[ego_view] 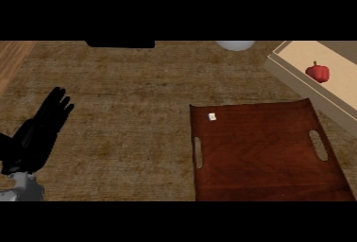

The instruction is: Pick the bell pepper from the tray and place it in the cardboard box

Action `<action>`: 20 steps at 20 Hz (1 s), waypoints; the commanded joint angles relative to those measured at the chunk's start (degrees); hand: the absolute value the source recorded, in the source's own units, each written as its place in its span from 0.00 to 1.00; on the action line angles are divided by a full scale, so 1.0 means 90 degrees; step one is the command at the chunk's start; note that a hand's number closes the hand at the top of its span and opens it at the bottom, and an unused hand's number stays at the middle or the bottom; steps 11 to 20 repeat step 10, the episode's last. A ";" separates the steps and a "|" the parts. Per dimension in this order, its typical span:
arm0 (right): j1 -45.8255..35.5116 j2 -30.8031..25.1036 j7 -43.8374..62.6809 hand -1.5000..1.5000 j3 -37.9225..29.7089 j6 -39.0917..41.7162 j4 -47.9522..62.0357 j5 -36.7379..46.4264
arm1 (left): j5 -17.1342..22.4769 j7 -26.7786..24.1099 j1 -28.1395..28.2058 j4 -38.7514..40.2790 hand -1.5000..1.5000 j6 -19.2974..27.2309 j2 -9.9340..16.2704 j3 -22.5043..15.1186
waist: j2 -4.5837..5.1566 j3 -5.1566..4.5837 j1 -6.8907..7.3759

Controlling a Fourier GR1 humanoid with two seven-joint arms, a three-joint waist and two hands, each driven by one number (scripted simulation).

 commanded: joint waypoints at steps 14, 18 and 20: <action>0.0621 -0.0834 -0.0541 0.00 -0.0031 0.0997 0.0069 -0.0152 | 0.0120 0.0157 -0.0146 0.0084 0.50 -0.0135 0.0088 0.0057 | 0.0050 0.0016 0.0114; 0.0621 -0.0834 -0.0541 0.00 -0.0031 0.0997 0.0069 -0.0152 | 0.0120 0.0157 -0.0146 0.0084 0.50 -0.0135 0.0088 0.0057 | 0.0050 0.0016 0.0114; 0.0621 -0.0834 -0.0541 0.00 -0.0031 0.0997 0.0069 -0.0152 | 0.0120 0.0157 -0.0146 0.0084 0.50 -0.0135 0.0088 0.0057 | 0.0050 0.0016 0.0114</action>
